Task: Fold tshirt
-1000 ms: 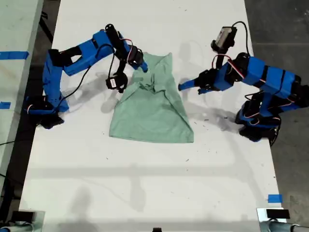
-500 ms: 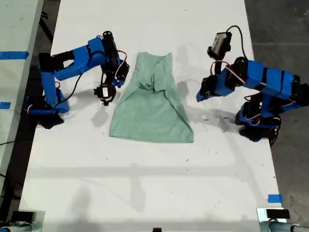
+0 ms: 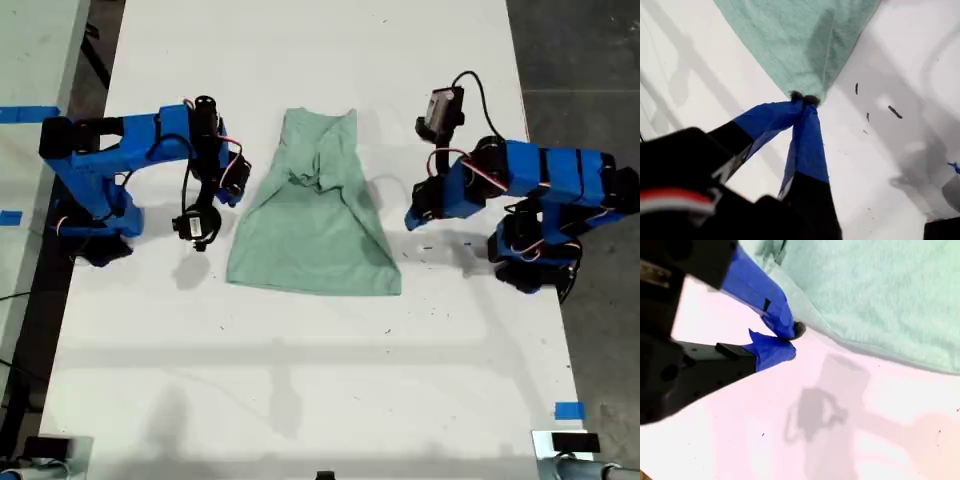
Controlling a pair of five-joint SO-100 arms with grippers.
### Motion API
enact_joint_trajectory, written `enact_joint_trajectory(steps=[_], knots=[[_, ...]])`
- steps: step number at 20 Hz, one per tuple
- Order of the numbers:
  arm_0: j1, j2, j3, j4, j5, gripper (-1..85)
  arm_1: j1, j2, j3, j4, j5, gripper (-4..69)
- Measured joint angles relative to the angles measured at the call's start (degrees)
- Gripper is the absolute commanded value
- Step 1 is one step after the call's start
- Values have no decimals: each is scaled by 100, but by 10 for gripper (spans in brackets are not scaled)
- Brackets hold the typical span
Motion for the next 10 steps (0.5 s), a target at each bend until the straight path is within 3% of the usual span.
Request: enact_joint_trajectory(steps=[1, 2, 3, 7, 10], knots=[[26, 9, 26, -62, -62, 1, -18, 0, 0, -44, -44, 19], [26, 9, 35, -97, -18, 1, -18, -9, 0, -88, -123, 161], [26, 9, 35, -97, -53, 1, -18, -62, 0, -105, -202, 206], [26, 18, 114, -79, -35, 1, -123, -492, 299, -220, -369, 225], [26, 26, 114, -97, -18, 1, -272, -721, 765, -659, -431, 220]])
